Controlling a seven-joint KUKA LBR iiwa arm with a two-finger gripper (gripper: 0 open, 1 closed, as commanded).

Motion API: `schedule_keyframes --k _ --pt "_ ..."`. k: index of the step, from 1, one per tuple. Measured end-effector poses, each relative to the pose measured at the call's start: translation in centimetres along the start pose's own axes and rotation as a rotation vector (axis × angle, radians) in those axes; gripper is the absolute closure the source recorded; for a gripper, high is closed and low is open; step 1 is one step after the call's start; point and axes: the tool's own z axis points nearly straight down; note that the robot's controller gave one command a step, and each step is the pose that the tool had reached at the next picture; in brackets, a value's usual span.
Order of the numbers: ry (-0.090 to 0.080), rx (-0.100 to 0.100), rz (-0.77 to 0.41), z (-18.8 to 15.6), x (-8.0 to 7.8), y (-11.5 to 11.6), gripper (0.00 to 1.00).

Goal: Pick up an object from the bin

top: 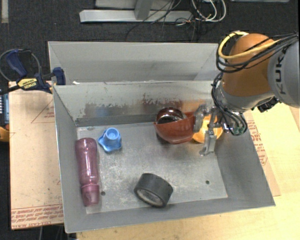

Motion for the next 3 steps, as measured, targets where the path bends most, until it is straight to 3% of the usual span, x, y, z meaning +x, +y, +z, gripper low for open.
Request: schedule_keyframes --k 1,2,3 --pt "-0.012 0.009 0.009 1.4 1.3 -0.3 0.00" --pt "-0.015 0.005 -0.097 5.1 1.0 1.1 0.00" --pt "-0.012 0.002 -0.073 3.4 0.5 0.3 1.00"
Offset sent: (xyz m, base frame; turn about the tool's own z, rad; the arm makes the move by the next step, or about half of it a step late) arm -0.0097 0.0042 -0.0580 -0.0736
